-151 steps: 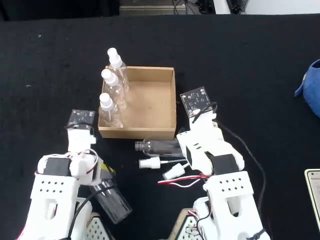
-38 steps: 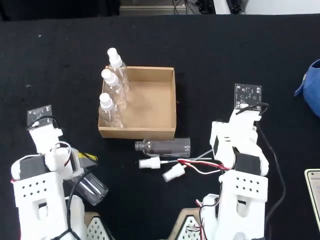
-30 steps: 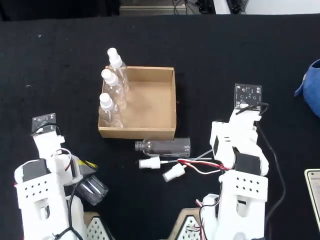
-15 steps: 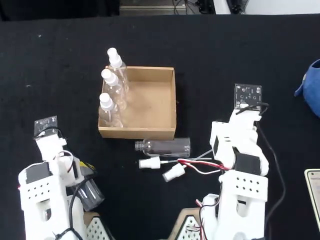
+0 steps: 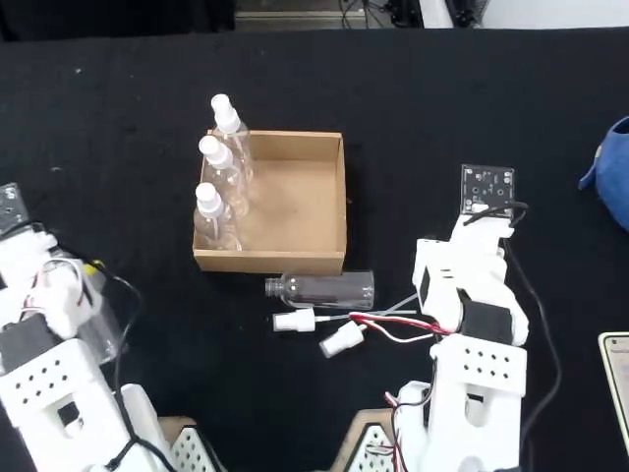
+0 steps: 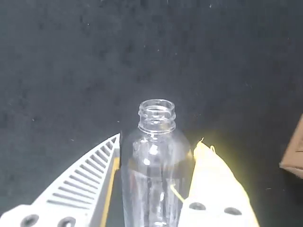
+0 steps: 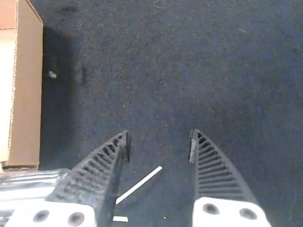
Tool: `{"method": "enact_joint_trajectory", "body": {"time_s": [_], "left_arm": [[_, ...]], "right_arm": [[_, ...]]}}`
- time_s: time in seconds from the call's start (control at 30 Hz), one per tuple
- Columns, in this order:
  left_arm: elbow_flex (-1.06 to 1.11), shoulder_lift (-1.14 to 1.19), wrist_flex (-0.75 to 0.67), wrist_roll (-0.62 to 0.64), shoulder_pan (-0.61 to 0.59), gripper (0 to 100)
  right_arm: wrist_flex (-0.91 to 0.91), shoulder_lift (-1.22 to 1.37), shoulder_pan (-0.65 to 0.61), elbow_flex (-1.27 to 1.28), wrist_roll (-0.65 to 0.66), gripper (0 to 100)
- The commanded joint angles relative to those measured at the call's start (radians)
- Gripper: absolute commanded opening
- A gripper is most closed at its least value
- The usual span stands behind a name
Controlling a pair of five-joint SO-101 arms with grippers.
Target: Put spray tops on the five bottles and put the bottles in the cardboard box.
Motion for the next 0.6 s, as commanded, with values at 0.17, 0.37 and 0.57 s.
{"method": "enact_joint_trajectory", "body": {"time_s": [0.17,0.37,0.57], "left_arm": [[-0.077,0.221,0.075,-0.288,-0.084,3],[-0.173,0.517,0.072,-0.482,-0.168,3],[-0.294,0.694,0.078,-0.537,-0.242,15]], "right_arm": [[-0.025,-0.021,0.017,-0.058,-0.008,17.7],[-0.025,-0.021,0.017,-0.058,-0.008,17.7],[-0.025,-0.021,0.017,-0.058,-0.008,17.7]]}}
